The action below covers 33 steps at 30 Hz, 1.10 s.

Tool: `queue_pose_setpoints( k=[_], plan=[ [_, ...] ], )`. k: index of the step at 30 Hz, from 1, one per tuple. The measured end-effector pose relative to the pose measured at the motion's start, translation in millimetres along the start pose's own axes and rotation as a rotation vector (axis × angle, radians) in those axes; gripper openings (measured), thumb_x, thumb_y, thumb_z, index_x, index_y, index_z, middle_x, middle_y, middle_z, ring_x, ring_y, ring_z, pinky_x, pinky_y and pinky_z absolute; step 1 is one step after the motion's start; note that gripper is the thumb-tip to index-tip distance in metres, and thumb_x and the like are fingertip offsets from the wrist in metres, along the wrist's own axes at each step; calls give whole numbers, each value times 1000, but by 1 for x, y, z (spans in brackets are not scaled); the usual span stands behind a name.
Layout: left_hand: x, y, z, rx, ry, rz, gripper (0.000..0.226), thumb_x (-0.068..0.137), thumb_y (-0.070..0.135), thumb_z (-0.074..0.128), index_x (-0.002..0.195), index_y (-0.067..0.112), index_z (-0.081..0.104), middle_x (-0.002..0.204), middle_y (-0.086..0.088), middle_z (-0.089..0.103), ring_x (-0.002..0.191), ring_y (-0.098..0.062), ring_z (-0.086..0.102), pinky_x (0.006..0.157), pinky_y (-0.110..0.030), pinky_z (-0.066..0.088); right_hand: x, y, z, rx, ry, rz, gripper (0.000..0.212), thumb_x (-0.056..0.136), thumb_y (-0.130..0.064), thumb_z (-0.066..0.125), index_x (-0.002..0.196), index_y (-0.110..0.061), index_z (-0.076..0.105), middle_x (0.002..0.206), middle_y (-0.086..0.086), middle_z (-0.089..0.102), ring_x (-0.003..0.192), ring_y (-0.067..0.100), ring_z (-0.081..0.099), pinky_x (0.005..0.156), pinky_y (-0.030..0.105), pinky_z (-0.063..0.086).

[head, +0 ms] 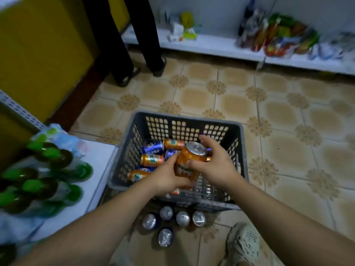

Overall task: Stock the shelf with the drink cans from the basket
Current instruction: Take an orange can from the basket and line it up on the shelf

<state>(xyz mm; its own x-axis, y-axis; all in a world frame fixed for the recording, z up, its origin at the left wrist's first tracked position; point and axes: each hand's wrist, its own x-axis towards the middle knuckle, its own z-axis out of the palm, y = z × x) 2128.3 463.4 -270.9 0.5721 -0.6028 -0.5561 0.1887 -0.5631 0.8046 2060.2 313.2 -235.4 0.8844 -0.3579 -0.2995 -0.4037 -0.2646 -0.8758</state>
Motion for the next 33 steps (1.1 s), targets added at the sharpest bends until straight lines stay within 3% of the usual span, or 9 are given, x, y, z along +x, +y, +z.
queue_pose_setpoints(
  k=[2, 5, 12, 14, 18, 25, 27, 30, 33],
  plan=[
    [-47, 28, -16, -58, 48, 78, 81, 64, 15, 85, 128, 31, 38, 114, 5, 63, 103, -10, 63, 90, -33, 53, -23, -50, -2, 85, -1, -57, 82, 73, -19, 80, 143, -29, 40, 129, -7, 49, 108, 9, 54, 79, 21, 51],
    [-126, 69, -38, -119, 160, 192, 76, 72, 7, 80, 130, 30, 35, 116, 3, 60, 102, -11, 62, 80, -27, 55, -65, -122, 0, 233, -15, -147, 81, 77, -13, 78, 146, -26, 38, 132, -2, 48, 107, 12, 54, 71, 18, 48],
    [-311, 131, -73, -167, 472, 461, 83, 67, 28, 84, 133, 31, 34, 125, 2, 53, 109, -14, 58, 88, -31, 52, -179, -271, 13, 376, -11, -437, 59, 84, -11, 69, 139, -13, 48, 125, 4, 57, 103, 13, 58, 78, 21, 50],
    [-361, 135, -75, -129, 572, 500, 72, 63, 33, 83, 122, 36, 42, 116, 5, 60, 103, -9, 61, 87, -29, 52, -213, -309, 20, 357, -69, -527, 57, 84, -14, 70, 137, -17, 50, 122, 2, 58, 99, 11, 60, 69, 18, 51],
    [-446, 124, -76, -136, 770, 510, 57, 78, 12, 75, 124, 23, 44, 105, 7, 63, 92, -7, 63, 78, -21, 52, -274, -363, 53, 245, -176, -701, 67, 74, -27, 76, 136, -20, 53, 124, 2, 59, 105, 15, 61, 78, 27, 51],
    [-570, 46, -86, -140, 1040, 328, 57, 79, 17, 75, 126, 24, 43, 110, 4, 62, 91, -6, 59, 69, -19, 46, -369, -391, 156, 148, -502, -843, 62, 80, -18, 73, 138, -19, 49, 121, -1, 56, 95, 9, 60, 80, 27, 53],
    [-602, 17, -90, -150, 1085, 243, 63, 74, 28, 78, 127, 25, 43, 110, 7, 62, 96, -7, 60, 81, -24, 50, -389, -392, 189, 103, -583, -863, 63, 81, -20, 73, 138, -22, 48, 122, -2, 55, 97, 12, 59, 77, 25, 51],
    [-644, -27, -93, -89, 1169, 68, 93, 59, 57, 76, 138, 24, 39, 123, 4, 61, 111, -12, 59, 101, -37, 46, -413, -388, 234, 42, -677, -878, 65, 80, -24, 74, 139, -25, 45, 122, -5, 53, 100, 14, 58, 80, 27, 52],
    [-676, -66, -96, 79, 1275, -246, 84, 77, 59, 64, 146, 22, 32, 143, -1, 44, 127, -18, 46, 102, -31, 39, -425, -385, 268, 2, -762, -872, 67, 81, -21, 74, 140, -24, 43, 120, -6, 52, 100, 15, 57, 86, 33, 53]
  ],
)
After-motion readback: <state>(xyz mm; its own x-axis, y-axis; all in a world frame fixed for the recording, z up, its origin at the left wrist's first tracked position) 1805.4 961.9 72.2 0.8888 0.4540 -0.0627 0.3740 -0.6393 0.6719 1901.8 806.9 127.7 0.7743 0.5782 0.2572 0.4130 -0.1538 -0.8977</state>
